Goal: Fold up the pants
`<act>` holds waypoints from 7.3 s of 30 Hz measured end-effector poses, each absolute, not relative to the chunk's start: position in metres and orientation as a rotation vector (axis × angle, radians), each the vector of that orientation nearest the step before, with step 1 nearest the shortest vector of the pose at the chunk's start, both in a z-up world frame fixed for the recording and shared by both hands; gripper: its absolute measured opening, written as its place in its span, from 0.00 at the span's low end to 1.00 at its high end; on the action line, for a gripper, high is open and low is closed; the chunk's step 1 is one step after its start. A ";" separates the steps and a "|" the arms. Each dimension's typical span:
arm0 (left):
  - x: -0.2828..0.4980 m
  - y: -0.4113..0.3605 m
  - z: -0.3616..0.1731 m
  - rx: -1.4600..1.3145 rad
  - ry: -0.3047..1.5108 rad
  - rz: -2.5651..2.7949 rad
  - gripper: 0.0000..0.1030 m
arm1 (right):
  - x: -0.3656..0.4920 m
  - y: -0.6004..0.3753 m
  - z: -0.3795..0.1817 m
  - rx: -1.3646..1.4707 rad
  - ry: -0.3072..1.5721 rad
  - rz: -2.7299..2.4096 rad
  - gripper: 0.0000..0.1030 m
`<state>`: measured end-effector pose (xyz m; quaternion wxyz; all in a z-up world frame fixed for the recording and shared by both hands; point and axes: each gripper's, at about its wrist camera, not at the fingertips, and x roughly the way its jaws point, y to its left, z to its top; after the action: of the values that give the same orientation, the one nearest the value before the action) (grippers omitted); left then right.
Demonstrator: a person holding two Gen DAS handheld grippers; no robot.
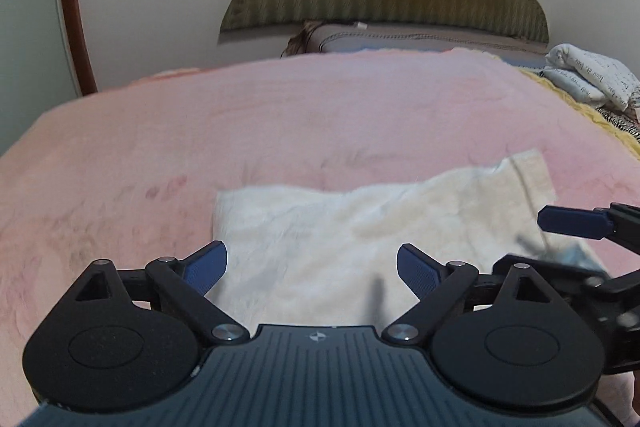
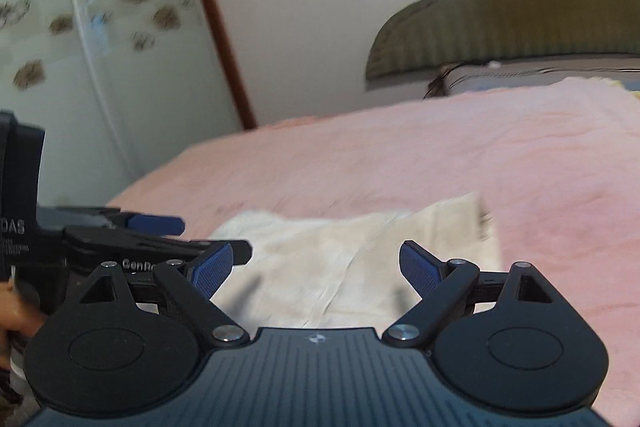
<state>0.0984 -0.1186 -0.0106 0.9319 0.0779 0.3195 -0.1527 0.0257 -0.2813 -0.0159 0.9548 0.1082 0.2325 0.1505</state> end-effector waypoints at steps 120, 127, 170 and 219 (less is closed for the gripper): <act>0.180 0.051 -0.028 -0.061 0.667 -0.274 0.70 | 0.165 -0.210 -0.016 0.148 0.746 0.340 0.56; 0.154 0.032 -0.002 -0.045 0.525 -0.157 0.74 | 0.117 -0.145 0.026 -0.114 0.523 0.327 0.56; 0.113 0.004 -0.031 0.034 0.635 -0.142 0.98 | 0.070 -0.113 -0.022 -0.040 0.594 0.244 0.59; 0.062 0.013 -0.053 0.063 0.679 -0.119 1.00 | 0.013 -0.092 -0.052 0.011 0.701 0.115 1.00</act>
<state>0.0620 0.0129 -0.0528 0.9407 0.0310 0.3328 -0.0583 0.0133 -0.0923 -0.0519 0.9376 0.0053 0.3431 0.0563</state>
